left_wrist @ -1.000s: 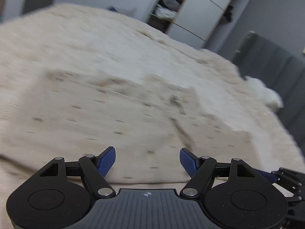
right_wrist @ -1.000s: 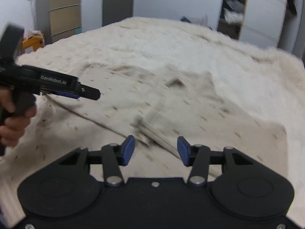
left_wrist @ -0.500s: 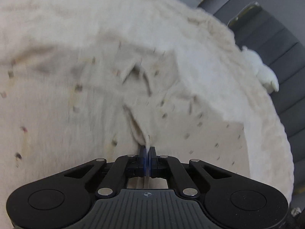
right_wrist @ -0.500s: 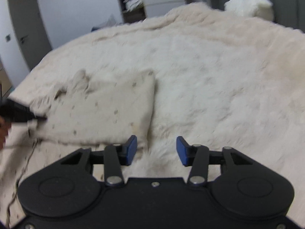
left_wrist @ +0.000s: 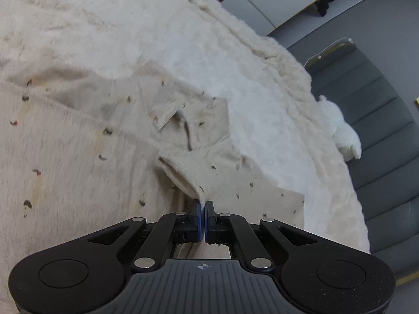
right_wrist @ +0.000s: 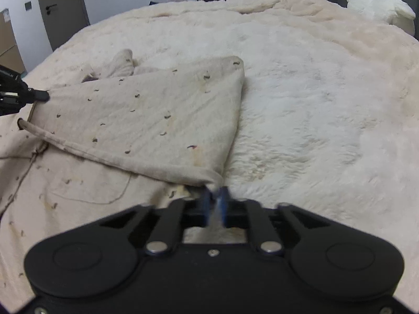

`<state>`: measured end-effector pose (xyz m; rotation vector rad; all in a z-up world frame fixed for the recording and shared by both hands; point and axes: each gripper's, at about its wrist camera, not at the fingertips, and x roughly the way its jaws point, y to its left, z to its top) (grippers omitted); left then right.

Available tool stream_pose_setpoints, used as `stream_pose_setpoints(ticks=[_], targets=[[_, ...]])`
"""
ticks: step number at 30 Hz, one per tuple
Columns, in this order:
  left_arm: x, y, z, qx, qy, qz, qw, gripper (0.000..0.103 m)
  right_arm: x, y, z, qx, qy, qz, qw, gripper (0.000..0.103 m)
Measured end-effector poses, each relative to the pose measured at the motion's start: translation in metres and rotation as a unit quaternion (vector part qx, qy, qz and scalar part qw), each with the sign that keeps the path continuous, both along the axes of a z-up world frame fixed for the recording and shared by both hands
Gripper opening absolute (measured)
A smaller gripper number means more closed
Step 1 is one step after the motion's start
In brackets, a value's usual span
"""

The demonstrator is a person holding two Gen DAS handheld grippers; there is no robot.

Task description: Fold clothes

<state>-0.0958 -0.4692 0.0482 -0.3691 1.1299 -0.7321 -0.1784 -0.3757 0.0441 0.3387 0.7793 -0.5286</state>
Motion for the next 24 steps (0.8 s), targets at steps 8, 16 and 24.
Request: stream_pose_setpoints(ticks=[8,16,24], targets=[[-0.009,-0.012,-0.013,0.127,-0.052,-0.038,0.9898,0.018,-0.025,0.000,0.003,-0.019,0.040,-0.031,0.999,0.000],[-0.037,0.040,0.028,0.118,-0.100,-0.031,0.9875,0.038,-0.047,-0.002,0.015,0.028,-0.017,-0.068,0.997,0.015],[-0.108,0.091,0.072,0.144,-0.203,-0.045,0.9674,0.053,-0.077,0.029,0.023,0.084,-0.087,-0.073,0.990,0.050]])
